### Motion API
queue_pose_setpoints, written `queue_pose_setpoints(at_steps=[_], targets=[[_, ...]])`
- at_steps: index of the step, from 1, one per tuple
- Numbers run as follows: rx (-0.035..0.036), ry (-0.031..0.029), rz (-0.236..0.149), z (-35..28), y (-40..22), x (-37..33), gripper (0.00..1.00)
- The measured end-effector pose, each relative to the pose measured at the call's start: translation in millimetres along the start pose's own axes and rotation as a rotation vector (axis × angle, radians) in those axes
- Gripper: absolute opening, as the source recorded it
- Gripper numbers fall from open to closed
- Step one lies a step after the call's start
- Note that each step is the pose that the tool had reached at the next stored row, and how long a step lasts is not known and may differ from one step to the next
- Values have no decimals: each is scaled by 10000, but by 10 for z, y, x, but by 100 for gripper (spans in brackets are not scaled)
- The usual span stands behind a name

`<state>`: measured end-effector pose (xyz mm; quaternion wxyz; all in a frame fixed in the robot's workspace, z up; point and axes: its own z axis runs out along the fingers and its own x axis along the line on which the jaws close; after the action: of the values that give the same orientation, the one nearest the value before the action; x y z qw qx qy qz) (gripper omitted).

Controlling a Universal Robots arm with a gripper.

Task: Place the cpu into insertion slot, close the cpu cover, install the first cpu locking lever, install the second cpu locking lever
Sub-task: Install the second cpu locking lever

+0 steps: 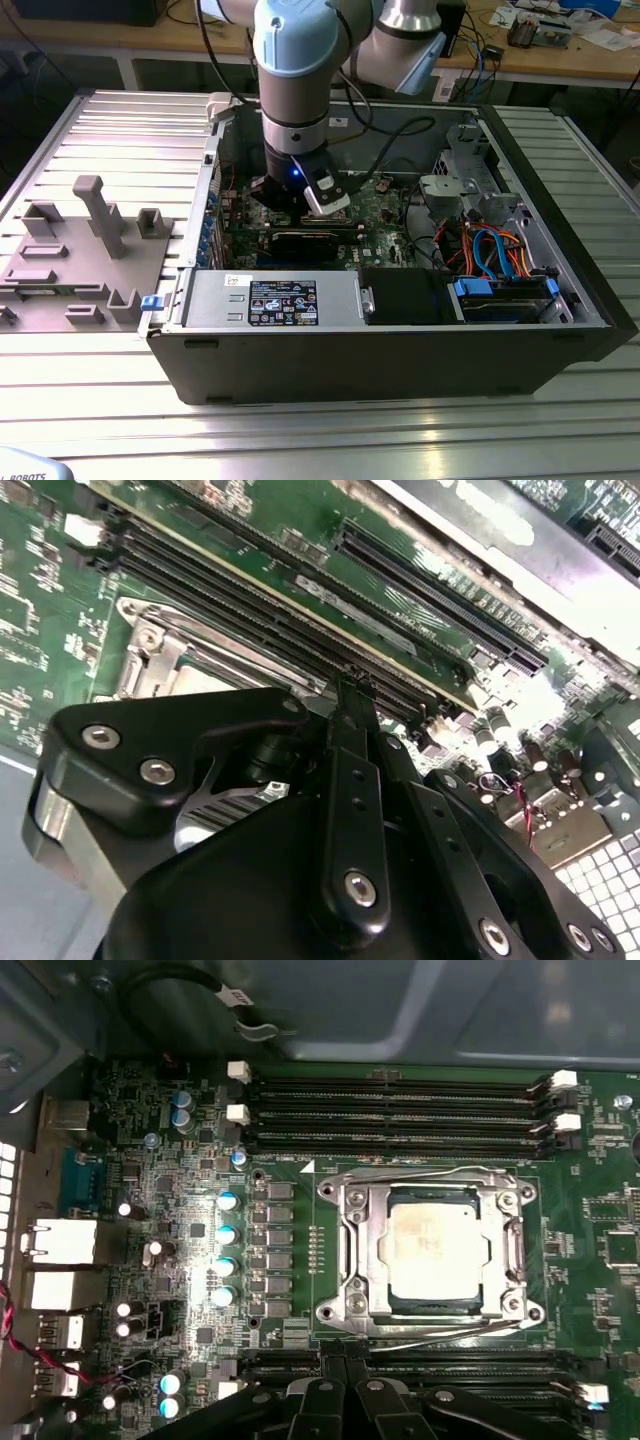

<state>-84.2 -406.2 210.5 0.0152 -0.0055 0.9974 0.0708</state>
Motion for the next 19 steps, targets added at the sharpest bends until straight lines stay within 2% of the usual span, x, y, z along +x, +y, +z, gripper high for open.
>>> queue_pose_setpoints(at_steps=[2, 9, 12, 19], targets=[[-32, 10, -64, 12, -1, 11, 11], [-65, 87, -603, 33, 43, 12, 11], [-131, 125, -876, 41, 69, 12, 11], [-181, 172, -1196, 80, 100, 12, 11]])
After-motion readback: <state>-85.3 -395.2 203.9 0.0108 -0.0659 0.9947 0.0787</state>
